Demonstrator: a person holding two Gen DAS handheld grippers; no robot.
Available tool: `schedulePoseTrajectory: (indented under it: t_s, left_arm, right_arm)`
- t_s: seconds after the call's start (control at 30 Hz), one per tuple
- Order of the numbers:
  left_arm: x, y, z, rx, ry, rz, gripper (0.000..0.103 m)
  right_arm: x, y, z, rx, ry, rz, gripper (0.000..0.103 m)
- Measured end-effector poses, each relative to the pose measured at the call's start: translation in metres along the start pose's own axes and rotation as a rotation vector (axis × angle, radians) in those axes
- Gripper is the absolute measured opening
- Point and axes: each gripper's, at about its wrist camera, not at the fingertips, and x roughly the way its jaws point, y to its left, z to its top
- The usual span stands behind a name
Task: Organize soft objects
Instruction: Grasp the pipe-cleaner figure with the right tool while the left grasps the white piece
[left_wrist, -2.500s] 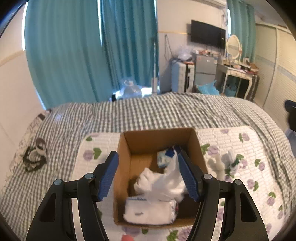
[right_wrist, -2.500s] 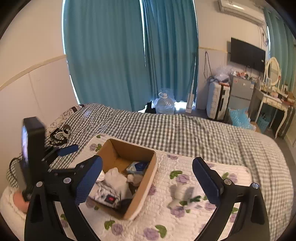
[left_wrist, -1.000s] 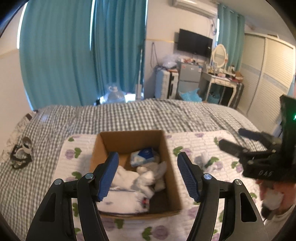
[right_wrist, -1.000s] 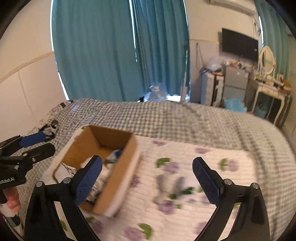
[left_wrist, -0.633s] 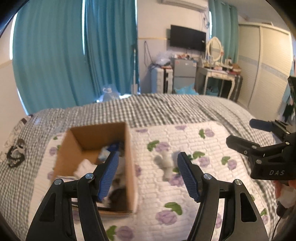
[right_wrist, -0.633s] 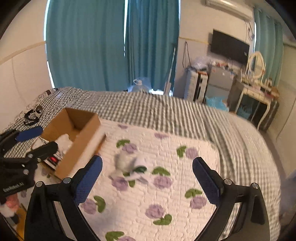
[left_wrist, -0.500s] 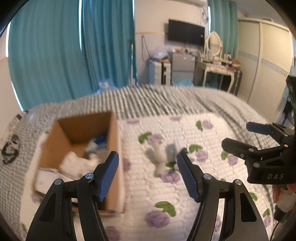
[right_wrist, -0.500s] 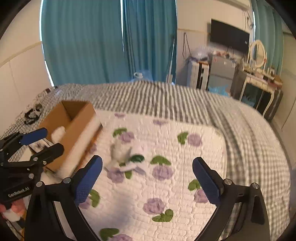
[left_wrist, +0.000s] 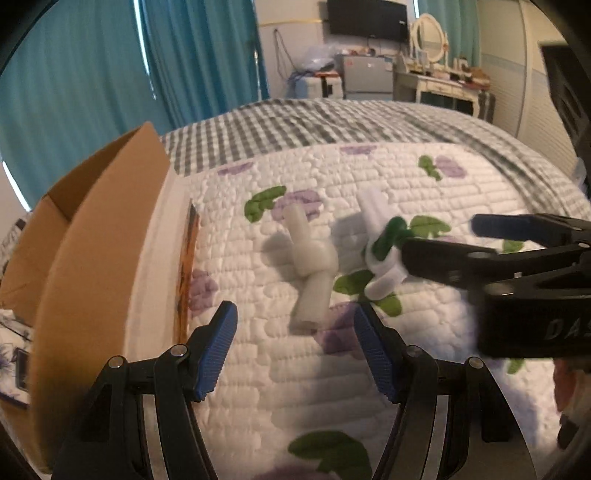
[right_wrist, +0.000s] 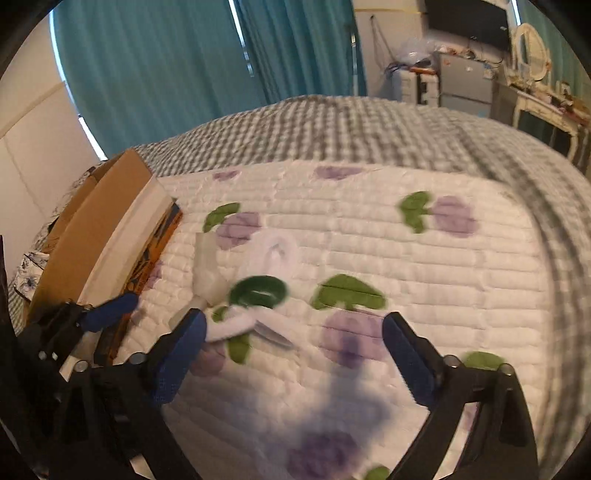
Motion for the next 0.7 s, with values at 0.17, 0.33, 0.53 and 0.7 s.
schedulePoseTrajectory:
  t_s: [0.17, 0.33, 0.53, 0.7]
  left_arm:
    - [0.008, 0.009, -0.002, -0.052, 0.006, -0.032, 0.066]
    - [0.007, 0.008, -0.003, -0.058, 0.007, -0.041, 0.066]
    - [0.005, 0.005, 0.005, -0.06, 0.003, -0.052, 0.066]
    - [0.01, 0.0, 0.026, -0.044, -0.019, -0.053, 0.066]
  right_arm:
    - [0.025, 0.01, 0.001, -0.005, 0.044, 0.033, 0.074]
    - [0.028, 0.006, -0.004, -0.001, 0.059, 0.021, 0.045]
    - [-0.006, -0.018, -0.002, 0.06, -0.009, 0.009, 0.043]
    - [-0.025, -0.036, -0.001, 0.106, -0.057, -0.019, 0.043]
